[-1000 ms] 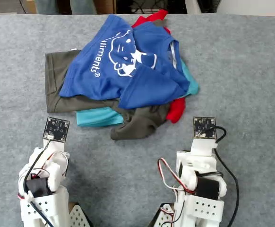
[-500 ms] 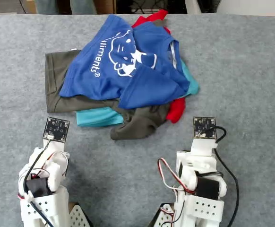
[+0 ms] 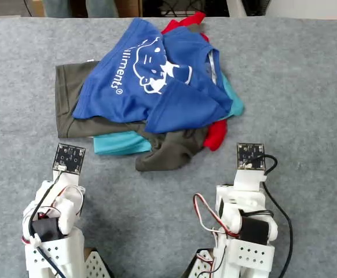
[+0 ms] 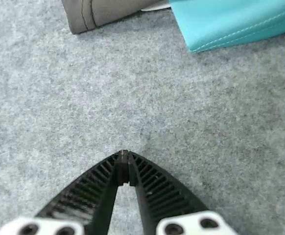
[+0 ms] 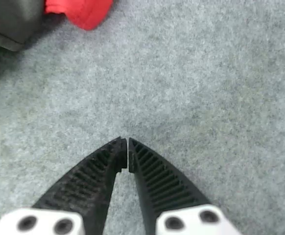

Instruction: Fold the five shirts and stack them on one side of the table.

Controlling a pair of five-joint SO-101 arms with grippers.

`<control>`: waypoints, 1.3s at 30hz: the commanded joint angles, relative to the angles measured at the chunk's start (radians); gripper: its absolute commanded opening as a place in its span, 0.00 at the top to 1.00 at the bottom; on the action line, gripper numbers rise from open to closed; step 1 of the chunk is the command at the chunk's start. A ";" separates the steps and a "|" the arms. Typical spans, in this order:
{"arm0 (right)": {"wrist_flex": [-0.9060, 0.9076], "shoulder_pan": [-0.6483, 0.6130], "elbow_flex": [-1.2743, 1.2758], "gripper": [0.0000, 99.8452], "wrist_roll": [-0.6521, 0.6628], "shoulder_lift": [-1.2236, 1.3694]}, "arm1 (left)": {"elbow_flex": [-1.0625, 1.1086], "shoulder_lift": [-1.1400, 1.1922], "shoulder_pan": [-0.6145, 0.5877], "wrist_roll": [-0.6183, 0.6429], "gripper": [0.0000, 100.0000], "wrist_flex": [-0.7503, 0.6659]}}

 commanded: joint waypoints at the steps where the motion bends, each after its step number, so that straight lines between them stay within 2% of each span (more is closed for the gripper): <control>1: -0.015 -0.011 0.001 0.99 -0.009 -0.039 | 0.008 -0.008 0.005 -0.009 0.97 -0.015; 11: -0.015 -0.011 0.001 0.99 -0.009 -0.039 | 0.008 -0.006 0.008 -0.011 0.97 -0.015; 20: -0.015 -0.011 0.001 0.99 -0.009 -0.039 | 0.008 -0.011 0.142 -0.012 0.97 -0.015; 24: -0.015 -0.011 0.001 0.99 -0.009 -0.039 | 0.008 -0.012 0.102 -0.014 0.97 -0.023; 29: -0.015 -0.011 0.001 0.99 -0.009 -0.039 | -0.008 -0.011 0.056 -0.015 0.97 -0.178; 32: -0.015 -0.011 0.001 0.99 -0.009 -0.039 | -0.125 -0.003 0.054 -0.015 0.96 -0.212; 34: -0.015 -0.011 0.001 0.99 -0.009 -0.039 | -0.220 0.005 0.056 0.000 0.92 -0.213; 39: -0.015 -0.011 0.001 0.99 -0.009 -0.039 | -0.410 0.201 0.059 0.137 0.88 -0.276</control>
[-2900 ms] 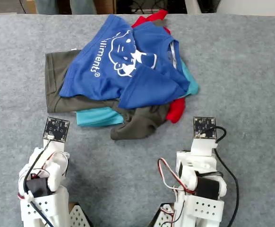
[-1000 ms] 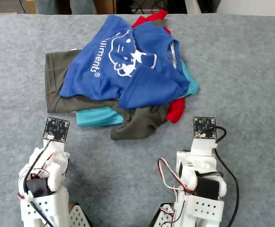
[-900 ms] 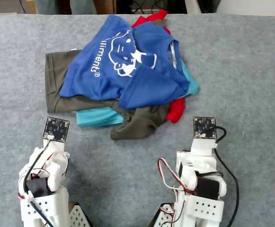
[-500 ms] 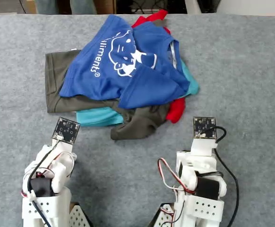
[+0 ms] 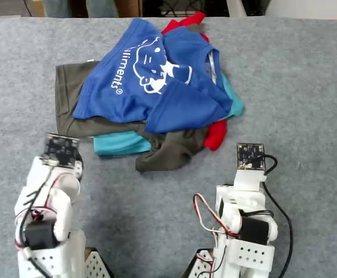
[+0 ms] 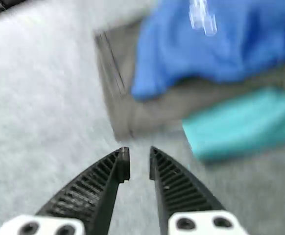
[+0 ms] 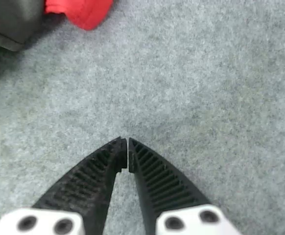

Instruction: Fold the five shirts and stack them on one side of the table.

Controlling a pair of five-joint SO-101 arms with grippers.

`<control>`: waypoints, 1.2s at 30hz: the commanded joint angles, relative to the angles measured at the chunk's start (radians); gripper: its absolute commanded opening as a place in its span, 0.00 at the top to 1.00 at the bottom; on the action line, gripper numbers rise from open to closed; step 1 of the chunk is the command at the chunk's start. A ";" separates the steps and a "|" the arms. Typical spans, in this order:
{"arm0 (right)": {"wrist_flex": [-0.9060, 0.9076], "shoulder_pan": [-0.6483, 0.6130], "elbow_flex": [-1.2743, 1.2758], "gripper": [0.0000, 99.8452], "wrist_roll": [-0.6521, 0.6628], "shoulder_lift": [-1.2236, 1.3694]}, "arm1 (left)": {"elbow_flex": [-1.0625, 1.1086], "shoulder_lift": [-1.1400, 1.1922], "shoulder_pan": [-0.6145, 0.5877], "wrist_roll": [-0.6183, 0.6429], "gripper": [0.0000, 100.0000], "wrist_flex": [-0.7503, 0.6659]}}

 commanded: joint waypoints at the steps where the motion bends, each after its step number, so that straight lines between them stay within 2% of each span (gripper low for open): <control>1: -0.015 -0.011 0.001 0.99 -0.009 -0.039 | -0.191 0.192 0.007 0.078 0.88 -0.048; 5: -0.015 -0.011 0.001 0.99 -0.009 -0.039 | -0.470 0.540 0.102 0.190 0.88 0.026; 12: -0.015 -0.011 0.001 0.99 -0.009 -0.039 | -0.943 1.138 0.308 0.453 0.76 0.143; 19: -0.015 -0.011 0.001 0.99 -0.009 -0.039 | -1.311 1.663 0.357 0.496 0.76 0.140; 22: -0.015 -0.011 0.001 0.99 -0.009 -0.039 | -1.454 1.854 0.349 0.566 0.76 0.140; 26: -0.015 -0.011 0.001 0.99 -0.009 -0.039 | -1.621 2.033 0.346 0.614 0.78 0.149; 32: -0.015 -0.011 0.001 0.99 -0.009 -0.039 | -1.758 2.148 0.348 0.608 0.98 0.147; 36: -0.015 -0.011 0.001 0.99 -0.009 -0.039 | -1.774 2.153 0.346 0.608 0.97 0.187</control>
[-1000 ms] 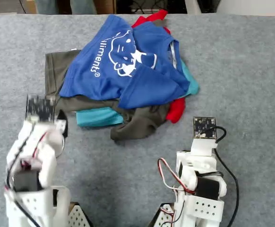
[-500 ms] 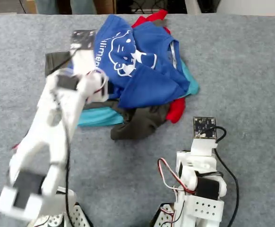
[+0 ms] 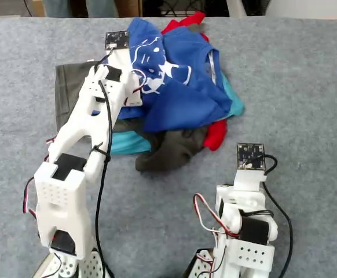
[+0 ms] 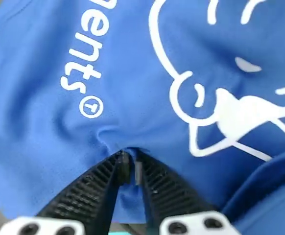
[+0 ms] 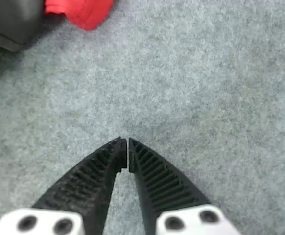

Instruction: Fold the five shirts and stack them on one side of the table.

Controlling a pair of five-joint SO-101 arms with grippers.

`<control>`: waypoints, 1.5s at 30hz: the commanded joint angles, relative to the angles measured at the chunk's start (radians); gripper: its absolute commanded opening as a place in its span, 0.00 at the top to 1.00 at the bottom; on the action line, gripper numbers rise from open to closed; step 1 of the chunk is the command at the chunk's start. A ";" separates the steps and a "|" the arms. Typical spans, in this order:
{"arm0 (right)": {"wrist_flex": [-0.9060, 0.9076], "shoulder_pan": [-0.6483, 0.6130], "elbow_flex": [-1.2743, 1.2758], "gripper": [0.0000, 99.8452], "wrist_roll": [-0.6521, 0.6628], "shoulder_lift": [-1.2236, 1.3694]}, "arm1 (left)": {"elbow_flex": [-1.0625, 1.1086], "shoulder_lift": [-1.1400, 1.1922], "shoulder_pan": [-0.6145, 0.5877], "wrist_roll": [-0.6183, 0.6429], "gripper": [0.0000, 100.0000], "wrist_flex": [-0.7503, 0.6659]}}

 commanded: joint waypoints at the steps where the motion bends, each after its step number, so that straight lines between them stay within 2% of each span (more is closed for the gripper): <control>1: -0.015 -0.011 0.001 0.99 -0.009 -0.039 | -0.085 -0.028 -0.005 0.009 0.97 0.064; 6: -0.015 -0.011 0.001 0.99 -0.009 -0.039 | -0.205 -0.112 -0.005 0.006 0.97 0.244; 16: -0.015 -0.011 0.001 0.99 -0.009 -0.039 | -0.395 -0.371 -0.028 -0.157 0.97 0.559; 19: -0.015 -0.011 0.001 0.99 -0.009 -0.039 | -0.415 -0.468 -0.093 -0.230 0.97 0.629; 23: -0.015 -0.011 0.001 0.99 -0.009 -0.039 | -0.366 -0.632 -0.245 -0.273 0.97 0.635; 29: -0.015 -0.011 0.001 0.99 -0.009 -0.039 | -0.150 -1.014 -0.387 -0.354 0.97 0.637; 38: -0.015 -0.011 0.001 0.99 -0.009 -0.039 | 0.265 -1.702 -0.406 -0.440 0.97 0.634; 43: -0.015 -0.011 0.001 0.99 -0.009 -0.039 | 0.530 -1.791 -0.404 -0.474 0.96 0.634; 45: -0.015 -0.011 0.001 0.99 -0.009 -0.039 | 0.624 -1.775 -0.403 -0.479 0.91 0.631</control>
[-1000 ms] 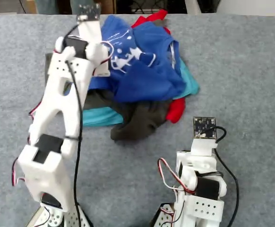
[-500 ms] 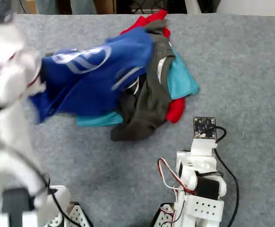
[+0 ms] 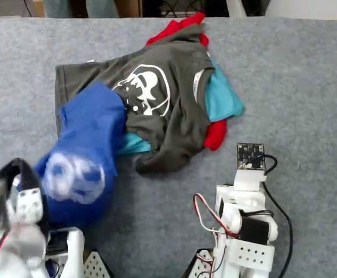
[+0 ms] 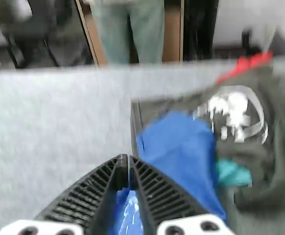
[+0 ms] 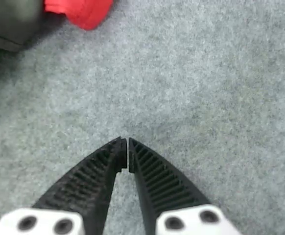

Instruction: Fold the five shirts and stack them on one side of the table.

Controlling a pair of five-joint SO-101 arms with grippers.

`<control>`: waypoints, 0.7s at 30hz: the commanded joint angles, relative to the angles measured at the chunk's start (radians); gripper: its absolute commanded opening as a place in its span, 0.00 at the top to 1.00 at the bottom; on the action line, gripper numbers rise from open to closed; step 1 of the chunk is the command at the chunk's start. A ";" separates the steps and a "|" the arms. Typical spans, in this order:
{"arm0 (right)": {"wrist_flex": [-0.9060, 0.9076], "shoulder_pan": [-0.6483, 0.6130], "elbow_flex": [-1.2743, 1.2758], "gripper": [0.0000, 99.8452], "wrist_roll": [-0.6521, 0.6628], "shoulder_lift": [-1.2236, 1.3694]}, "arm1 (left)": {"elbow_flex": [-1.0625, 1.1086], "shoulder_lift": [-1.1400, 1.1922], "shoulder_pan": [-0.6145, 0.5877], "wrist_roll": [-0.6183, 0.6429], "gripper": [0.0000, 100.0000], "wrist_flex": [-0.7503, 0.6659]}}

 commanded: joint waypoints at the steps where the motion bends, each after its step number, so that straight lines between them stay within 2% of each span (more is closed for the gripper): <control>1: -0.015 -0.011 0.001 0.99 -0.009 -0.039 | 0.171 0.017 0.002 0.000 0.87 -0.018; 5: -0.015 -0.011 0.001 0.99 -0.009 -0.039 | 0.352 0.087 0.002 0.071 0.74 -0.183; 9: -0.015 -0.011 0.001 0.99 -0.009 -0.039 | 0.424 0.199 0.051 0.144 0.73 -0.394; 16: -0.015 -0.011 0.001 0.99 -0.009 -0.039 | 0.515 0.559 0.309 0.272 0.73 -0.617; 21: -0.015 -0.011 0.001 0.99 -0.009 -0.039 | 0.630 0.848 0.325 0.295 0.73 -0.740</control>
